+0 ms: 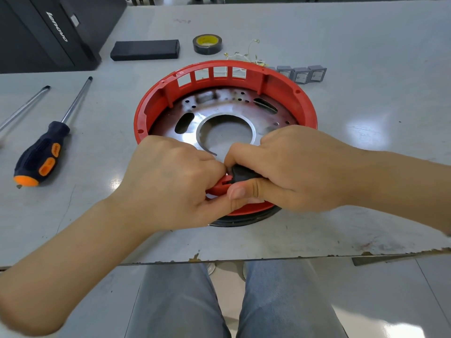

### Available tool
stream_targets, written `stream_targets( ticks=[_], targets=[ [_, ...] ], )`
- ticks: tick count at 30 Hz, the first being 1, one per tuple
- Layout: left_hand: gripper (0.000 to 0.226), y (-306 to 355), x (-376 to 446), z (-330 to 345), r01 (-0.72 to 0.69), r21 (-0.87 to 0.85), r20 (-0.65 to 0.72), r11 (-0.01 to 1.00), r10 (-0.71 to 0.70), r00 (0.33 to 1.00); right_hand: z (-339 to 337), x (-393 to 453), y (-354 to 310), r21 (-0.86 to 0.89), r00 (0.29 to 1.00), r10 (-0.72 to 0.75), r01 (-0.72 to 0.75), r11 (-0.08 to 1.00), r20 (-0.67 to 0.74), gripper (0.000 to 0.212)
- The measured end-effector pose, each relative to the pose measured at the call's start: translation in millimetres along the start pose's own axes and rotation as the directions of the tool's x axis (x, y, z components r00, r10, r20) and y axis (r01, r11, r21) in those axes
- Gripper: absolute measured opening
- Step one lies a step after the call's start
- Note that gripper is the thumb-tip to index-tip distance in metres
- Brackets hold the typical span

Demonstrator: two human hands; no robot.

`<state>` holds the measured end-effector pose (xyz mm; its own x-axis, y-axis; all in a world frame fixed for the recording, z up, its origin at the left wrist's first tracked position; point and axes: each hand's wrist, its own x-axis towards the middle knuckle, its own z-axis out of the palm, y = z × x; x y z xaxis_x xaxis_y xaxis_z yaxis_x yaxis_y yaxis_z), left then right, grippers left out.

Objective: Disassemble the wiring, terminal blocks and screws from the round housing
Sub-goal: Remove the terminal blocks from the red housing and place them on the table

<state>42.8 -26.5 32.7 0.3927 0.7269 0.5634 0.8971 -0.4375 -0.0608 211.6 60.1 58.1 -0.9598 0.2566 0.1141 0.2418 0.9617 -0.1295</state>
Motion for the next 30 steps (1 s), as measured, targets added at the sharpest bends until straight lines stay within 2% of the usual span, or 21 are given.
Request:
stream_targets(
  ticks=[2,4,7,9,18,23,30],
  targets=[
    [0.046,0.1,0.7,-0.3,0.007,-0.003,-0.004,1.000,-0.007,1.000,0.6,3.1,4.8,0.038,0.996,0.065,-0.067,0.997,0.064,0.064],
    [0.049,0.0,0.8,-0.7,0.009,-0.008,0.003,1.000,-0.009,1.000,3.3,3.4,7.9,0.061,0.994,0.069,-0.075,0.995,0.089,0.071],
    [0.048,-0.9,0.7,-1.4,-0.005,-0.012,0.029,1.000,0.005,1.000,7.8,3.6,8.4,-0.069,0.992,0.070,-0.063,0.996,0.105,0.055],
    [0.048,-0.7,1.9,-2.6,-0.012,-0.012,0.044,1.000,0.013,0.999,9.4,2.5,8.2,-0.084,0.989,0.076,-0.066,0.994,0.123,0.049],
    [0.061,1.0,3.7,-3.3,0.035,-0.002,0.067,0.999,-0.035,0.997,9.2,-0.3,6.4,-0.092,0.991,0.090,-0.081,0.993,0.097,0.048],
    [0.056,-0.7,4.3,-4.7,0.005,0.001,0.140,1.000,-0.005,0.990,5.9,-2.2,7.3,-0.108,0.993,0.093,-0.085,0.991,0.072,0.049],
    [0.053,2.6,7.7,-3.4,0.054,-0.020,0.079,0.998,-0.052,0.995,2.6,-3.2,8.1,-0.157,0.991,0.107,-0.094,0.983,0.075,0.050]
  ],
)
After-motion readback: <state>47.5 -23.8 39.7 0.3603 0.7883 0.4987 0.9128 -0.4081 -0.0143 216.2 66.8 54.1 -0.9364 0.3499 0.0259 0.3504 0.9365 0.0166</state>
